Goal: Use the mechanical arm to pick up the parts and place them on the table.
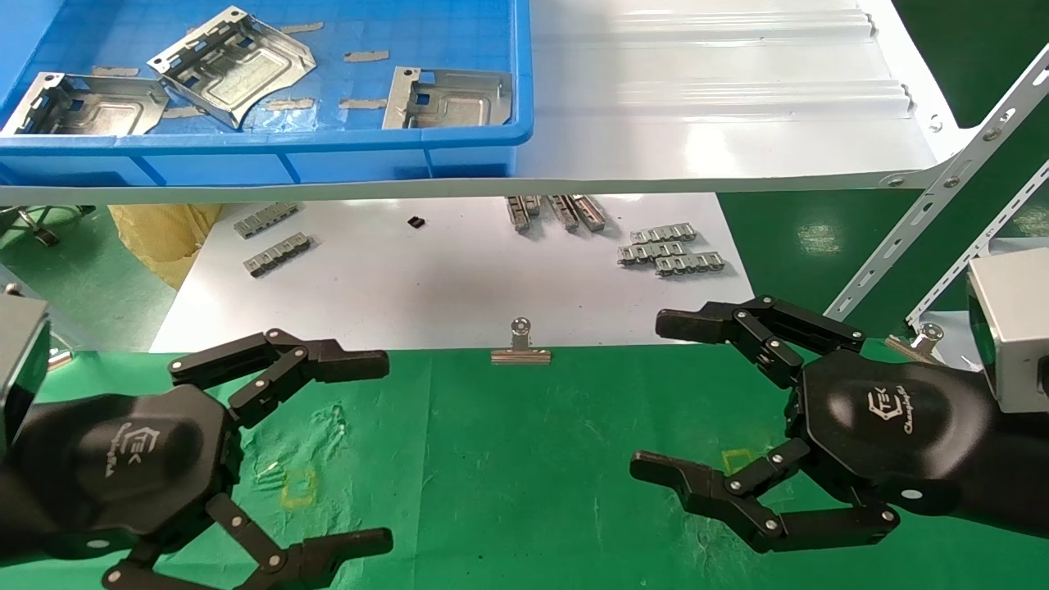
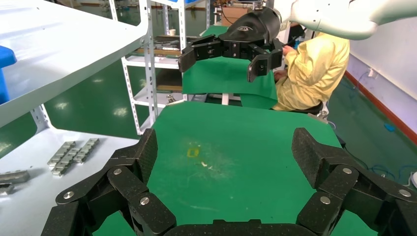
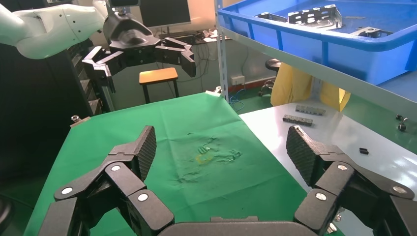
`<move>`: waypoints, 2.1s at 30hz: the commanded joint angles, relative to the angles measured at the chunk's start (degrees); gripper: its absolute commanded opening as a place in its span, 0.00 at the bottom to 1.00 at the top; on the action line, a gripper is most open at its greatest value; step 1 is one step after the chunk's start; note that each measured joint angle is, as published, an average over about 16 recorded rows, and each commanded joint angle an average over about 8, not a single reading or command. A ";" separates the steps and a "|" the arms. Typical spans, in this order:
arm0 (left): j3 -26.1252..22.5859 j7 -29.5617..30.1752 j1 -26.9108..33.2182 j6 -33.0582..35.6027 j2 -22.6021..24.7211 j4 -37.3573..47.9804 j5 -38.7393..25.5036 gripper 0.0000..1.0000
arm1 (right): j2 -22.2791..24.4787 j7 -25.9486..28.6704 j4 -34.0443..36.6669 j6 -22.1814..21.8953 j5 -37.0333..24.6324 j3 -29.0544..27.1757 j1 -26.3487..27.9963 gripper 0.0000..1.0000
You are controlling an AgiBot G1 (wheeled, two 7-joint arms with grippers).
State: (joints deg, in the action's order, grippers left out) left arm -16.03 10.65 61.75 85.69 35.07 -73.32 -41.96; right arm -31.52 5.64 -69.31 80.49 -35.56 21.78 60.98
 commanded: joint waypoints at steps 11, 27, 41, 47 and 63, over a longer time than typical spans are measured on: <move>0.00 0.00 0.00 0.00 0.00 0.00 0.00 1.00 | 0.00 0.00 0.00 0.00 0.00 0.00 0.00 0.00; 0.00 0.00 0.00 0.00 0.00 0.00 0.00 1.00 | 0.00 0.00 0.00 0.00 0.00 0.00 0.00 0.00; 0.00 0.00 0.00 0.00 0.00 0.00 0.00 1.00 | 0.00 0.00 0.00 0.00 0.00 0.00 0.00 0.00; 0.00 0.00 0.00 0.00 0.00 0.00 0.00 1.00 | 0.00 0.00 0.00 0.00 0.00 0.00 0.00 0.00; 0.30 0.04 8.53 -3.97 1.66 1.85 -3.82 1.00 | 0.00 0.00 0.00 0.00 0.00 0.00 0.00 1.00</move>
State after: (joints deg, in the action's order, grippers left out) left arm -16.78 11.11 72.23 81.69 37.77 -69.31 -47.43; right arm -31.52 5.64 -69.31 80.49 -35.56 21.78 60.98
